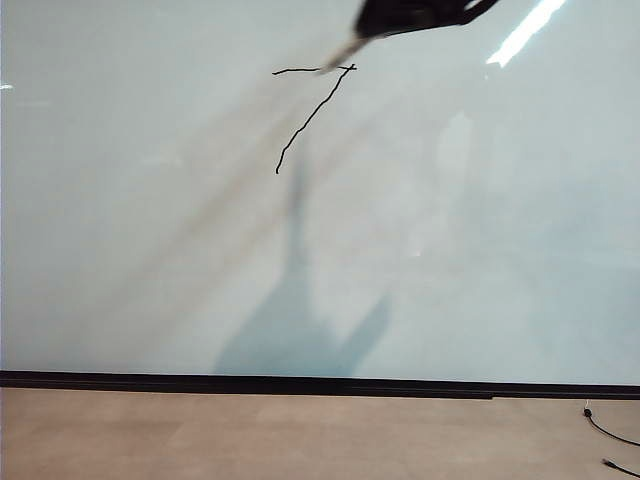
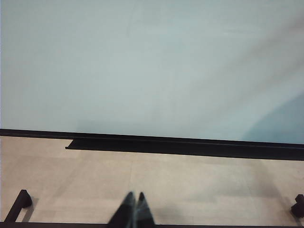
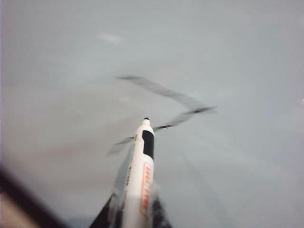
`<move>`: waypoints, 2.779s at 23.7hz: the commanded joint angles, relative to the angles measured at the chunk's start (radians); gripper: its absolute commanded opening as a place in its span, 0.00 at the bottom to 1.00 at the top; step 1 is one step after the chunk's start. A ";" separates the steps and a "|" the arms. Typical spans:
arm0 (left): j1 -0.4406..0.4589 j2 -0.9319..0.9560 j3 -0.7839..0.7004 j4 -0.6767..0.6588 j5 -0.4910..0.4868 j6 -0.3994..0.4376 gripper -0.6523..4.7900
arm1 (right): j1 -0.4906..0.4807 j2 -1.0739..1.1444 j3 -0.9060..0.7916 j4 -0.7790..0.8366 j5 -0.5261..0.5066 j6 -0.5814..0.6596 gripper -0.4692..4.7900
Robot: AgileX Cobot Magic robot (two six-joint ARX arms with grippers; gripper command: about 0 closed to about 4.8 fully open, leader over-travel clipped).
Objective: Pick up the pen on the shelf to the right of the whiteboard and write the letter Z.
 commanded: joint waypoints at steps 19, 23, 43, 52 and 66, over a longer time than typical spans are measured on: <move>0.000 0.000 0.002 0.011 0.000 0.004 0.11 | -0.017 0.322 -0.041 0.392 -0.079 0.211 0.07; 0.000 0.000 0.002 0.011 0.000 0.004 0.11 | -0.031 0.334 -0.040 0.398 -0.118 0.227 0.07; 0.000 0.000 0.002 0.011 0.000 0.004 0.11 | -0.053 0.377 -0.005 0.389 -0.139 0.271 0.07; 0.000 0.000 0.002 0.011 0.000 0.004 0.11 | -0.053 0.375 -0.006 0.377 -0.092 0.278 0.07; 0.000 0.000 0.002 0.011 0.000 0.004 0.11 | -0.065 0.283 -0.098 0.392 0.001 0.277 0.07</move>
